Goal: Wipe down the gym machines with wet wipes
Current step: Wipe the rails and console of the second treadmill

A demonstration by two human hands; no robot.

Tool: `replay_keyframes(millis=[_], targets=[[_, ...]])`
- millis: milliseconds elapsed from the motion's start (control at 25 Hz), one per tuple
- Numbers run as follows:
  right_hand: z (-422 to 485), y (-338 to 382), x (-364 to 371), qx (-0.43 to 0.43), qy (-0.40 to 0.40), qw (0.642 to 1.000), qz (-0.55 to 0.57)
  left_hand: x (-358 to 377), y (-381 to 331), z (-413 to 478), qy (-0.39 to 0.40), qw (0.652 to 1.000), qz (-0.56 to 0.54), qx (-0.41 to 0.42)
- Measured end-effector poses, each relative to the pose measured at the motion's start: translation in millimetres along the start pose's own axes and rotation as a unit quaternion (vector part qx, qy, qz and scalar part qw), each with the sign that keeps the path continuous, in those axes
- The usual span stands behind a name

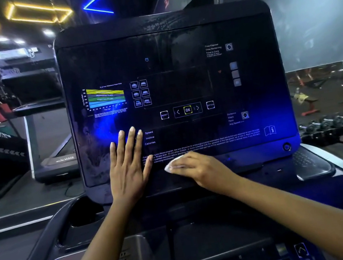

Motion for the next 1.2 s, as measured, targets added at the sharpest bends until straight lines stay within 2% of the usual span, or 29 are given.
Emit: replay_keyframes(millis=[40, 160, 240, 360, 480, 560, 680, 880, 1000, 1120, 1200], targets=[[8, -11, -7, 0.015, -0.023, 1.000, 0.000, 0, 0, 0, -0.001, 1.000, -0.001, -0.001], [58, -63, -36, 0.154, -0.124, 0.980, -0.033, 1, -1, 0, 0.000, 1.000, -0.002, 0.000], [86, -79, -39, 0.195, -0.134, 0.970, -0.051, 1, 0, 0, 0.001, 1.000, 0.001, -0.001], [83, -53, -12, 0.129, -0.106, 0.985, -0.050, 1, -1, 0, -0.001, 1.000, -0.005, -0.002], [39, -15, 11, 0.023, -0.049, 0.998, -0.010, 1, 1, 0, 0.000, 1.000, -0.004, 0.002], [13, 1, 17, -0.015, -0.014, 1.000, 0.010, 2, 0, 1, 0.002, 1.000, -0.002, 0.005], [20, -3, 9, -0.012, -0.031, 0.999, 0.025, -2, 0, 0, -0.007, 1.000, -0.023, 0.002], [128, -29, -4, 0.045, -0.127, 0.991, 0.015, -20, 35, -11, -0.054, 0.993, -0.013, -0.103], [177, -34, -3, 0.064, -0.138, 0.988, -0.010, -19, 40, -15, -0.047, 0.994, 0.001, -0.095], [169, -27, 5, 0.027, -0.142, 0.989, -0.039, -17, 40, -13, -0.049, 0.994, 0.005, -0.097], [135, -12, 17, -0.021, -0.111, 0.993, -0.032, -18, 41, -14, -0.046, 0.994, 0.002, -0.096]])
Point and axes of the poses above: each hand's wrist, its own z-axis towards the middle knuckle, its own x-axis out of the palm, y = z × x, the point moved 3 cm from there along z, towards the middle knuckle, and after that the axes turned 8 degrees about -z, right-handed, at the moved point
